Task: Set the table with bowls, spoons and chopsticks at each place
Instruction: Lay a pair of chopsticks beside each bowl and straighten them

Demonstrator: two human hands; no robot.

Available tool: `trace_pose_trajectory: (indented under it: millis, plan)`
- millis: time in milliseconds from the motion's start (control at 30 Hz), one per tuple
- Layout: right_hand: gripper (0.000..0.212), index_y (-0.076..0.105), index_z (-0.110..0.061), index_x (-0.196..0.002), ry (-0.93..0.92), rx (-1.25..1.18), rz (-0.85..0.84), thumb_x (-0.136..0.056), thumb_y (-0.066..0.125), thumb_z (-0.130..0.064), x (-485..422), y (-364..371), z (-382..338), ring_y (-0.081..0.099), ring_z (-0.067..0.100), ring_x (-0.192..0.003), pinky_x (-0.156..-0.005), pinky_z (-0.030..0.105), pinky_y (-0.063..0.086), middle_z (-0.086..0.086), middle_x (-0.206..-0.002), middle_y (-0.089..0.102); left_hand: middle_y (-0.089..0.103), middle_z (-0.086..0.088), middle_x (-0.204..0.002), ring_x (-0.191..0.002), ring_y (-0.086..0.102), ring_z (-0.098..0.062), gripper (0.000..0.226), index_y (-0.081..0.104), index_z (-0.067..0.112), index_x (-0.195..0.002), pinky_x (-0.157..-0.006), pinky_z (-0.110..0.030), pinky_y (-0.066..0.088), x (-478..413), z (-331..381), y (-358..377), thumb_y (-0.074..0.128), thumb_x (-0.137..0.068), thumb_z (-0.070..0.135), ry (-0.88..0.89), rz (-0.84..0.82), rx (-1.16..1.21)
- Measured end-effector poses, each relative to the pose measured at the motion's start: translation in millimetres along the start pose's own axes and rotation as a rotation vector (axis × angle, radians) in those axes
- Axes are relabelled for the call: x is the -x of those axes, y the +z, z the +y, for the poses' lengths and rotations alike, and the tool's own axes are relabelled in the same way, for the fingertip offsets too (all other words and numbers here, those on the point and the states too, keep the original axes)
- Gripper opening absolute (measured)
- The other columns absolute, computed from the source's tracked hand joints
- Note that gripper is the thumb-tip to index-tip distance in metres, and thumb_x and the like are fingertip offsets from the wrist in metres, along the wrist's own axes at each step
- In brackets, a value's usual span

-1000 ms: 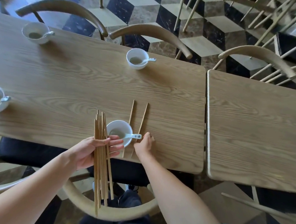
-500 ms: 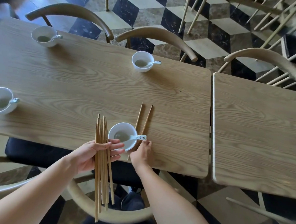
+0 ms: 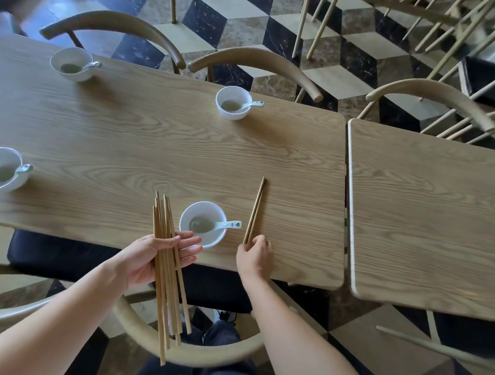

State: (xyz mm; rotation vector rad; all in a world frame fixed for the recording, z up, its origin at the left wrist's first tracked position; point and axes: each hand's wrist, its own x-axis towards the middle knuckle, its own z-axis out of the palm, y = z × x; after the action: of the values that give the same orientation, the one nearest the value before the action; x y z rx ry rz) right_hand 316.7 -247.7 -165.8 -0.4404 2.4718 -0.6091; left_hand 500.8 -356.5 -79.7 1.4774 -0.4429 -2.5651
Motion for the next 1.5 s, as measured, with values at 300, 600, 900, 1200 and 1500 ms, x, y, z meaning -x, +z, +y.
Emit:
trace_pose_trajectory:
  millis: [300, 600, 900, 1200, 1500]
  plan:
    - [0.017, 0.060, -0.023, -0.079, -0.151, -0.333, -0.105, -0.089, 0.058, -0.037, -11.4, -12.3, -30.4, 0.061, 0.019, -0.065, -0.067, 0.032, 0.050, -0.007, -0.065, 0.061, 0.067, -0.022, -0.127, -0.113, 0.068, -0.035, 0.032, 0.055, -0.005, -0.128, -0.090, -0.048, 0.056, 9.4, -6.4, -10.1, 0.036, -0.103, 0.001, 0.027, 0.033, 0.009]
    - [0.003, 0.060, -0.017, -0.089, -0.147, -0.276, -0.111, -0.091, 0.060, -0.016, -7.8, -13.9, -18.5, 0.053, 0.003, -0.062, -0.062, 0.019, 0.042, -0.011, -0.068, 0.059, 0.068, -0.021, -0.126, -0.110, 0.069, -0.034, 0.031, 0.054, -0.005, -0.129, -0.086, -0.047, 0.059, 11.9, -9.2, -18.1, 0.038, -0.103, 0.001, 0.042, 0.072, 0.004]
    - [0.008, 0.059, -0.009, -0.094, 0.096, -0.206, 0.063, -0.093, 0.056, -0.016, -20.1, -23.5, -2.6, 0.062, 0.030, -0.091, -0.069, 0.028, 0.039, 0.010, -0.097, 0.069, 0.067, -0.021, -0.127, -0.110, 0.070, -0.034, 0.032, 0.054, -0.005, -0.129, -0.087, -0.047, 0.059, 8.0, -11.9, -15.5, 0.038, -0.103, 0.001, 0.031, 0.070, -0.009]
    - [0.043, 0.050, -0.012, -0.116, -0.020, 0.098, -0.061, -0.089, 0.066, -0.041, -20.8, 9.6, 9.4, 0.058, 0.031, -0.112, -0.084, 0.040, 0.048, 0.012, -0.123, 0.055, 0.067, -0.021, -0.127, -0.110, 0.069, -0.035, 0.033, 0.055, -0.004, -0.130, -0.090, -0.049, 0.057, -6.7, -24.5, -2.5, 0.040, -0.102, 0.001, -0.023, 0.037, -0.043]
    - [0.021, 0.049, -0.012, -0.111, -0.059, 0.195, -0.119, -0.093, 0.059, -0.017, -24.4, 9.2, -1.7, 0.062, 0.029, -0.104, -0.085, 0.040, 0.053, 0.009, -0.120, 0.056, 0.067, -0.022, -0.126, -0.113, 0.068, -0.036, 0.031, 0.056, -0.005, -0.128, -0.090, -0.050, 0.057, -8.8, -18.5, 12.7, 0.040, -0.102, 0.002, -0.008, 0.029, -0.079]
